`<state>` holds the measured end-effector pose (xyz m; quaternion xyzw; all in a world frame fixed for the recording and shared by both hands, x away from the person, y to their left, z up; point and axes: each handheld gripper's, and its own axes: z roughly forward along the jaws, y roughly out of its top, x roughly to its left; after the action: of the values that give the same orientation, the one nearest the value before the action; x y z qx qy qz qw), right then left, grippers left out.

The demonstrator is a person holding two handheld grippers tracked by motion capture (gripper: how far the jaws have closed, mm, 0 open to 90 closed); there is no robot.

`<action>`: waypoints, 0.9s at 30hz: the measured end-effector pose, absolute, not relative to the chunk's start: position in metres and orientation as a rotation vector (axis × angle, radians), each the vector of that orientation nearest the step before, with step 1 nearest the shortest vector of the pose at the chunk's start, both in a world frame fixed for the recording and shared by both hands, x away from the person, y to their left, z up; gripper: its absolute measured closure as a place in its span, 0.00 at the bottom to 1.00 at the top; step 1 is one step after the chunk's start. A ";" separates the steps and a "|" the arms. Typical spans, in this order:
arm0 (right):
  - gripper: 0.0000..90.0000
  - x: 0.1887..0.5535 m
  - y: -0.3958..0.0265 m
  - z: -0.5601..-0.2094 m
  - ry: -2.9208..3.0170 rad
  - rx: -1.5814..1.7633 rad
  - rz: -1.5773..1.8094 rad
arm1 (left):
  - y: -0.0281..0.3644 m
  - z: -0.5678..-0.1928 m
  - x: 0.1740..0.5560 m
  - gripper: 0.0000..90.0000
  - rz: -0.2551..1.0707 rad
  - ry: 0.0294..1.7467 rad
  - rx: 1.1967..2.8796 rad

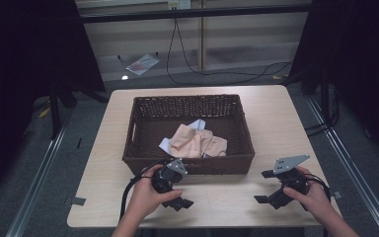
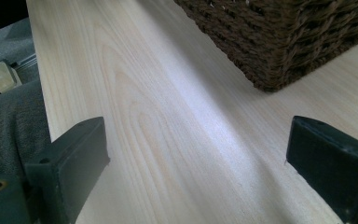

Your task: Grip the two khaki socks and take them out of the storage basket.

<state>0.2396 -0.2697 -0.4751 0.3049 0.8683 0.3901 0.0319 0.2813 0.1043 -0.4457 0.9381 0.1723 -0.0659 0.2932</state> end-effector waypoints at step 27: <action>0.06 0.240 -0.269 -0.475 2.675 0.930 1.212 | 0.107 -0.384 0.303 0.07 -0.294 0.464 2.553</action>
<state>0.2401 -0.2691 -0.4746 0.3019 0.8679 0.3932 0.0308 0.3029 0.1071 -0.3844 0.9435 0.1715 -0.1087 0.2619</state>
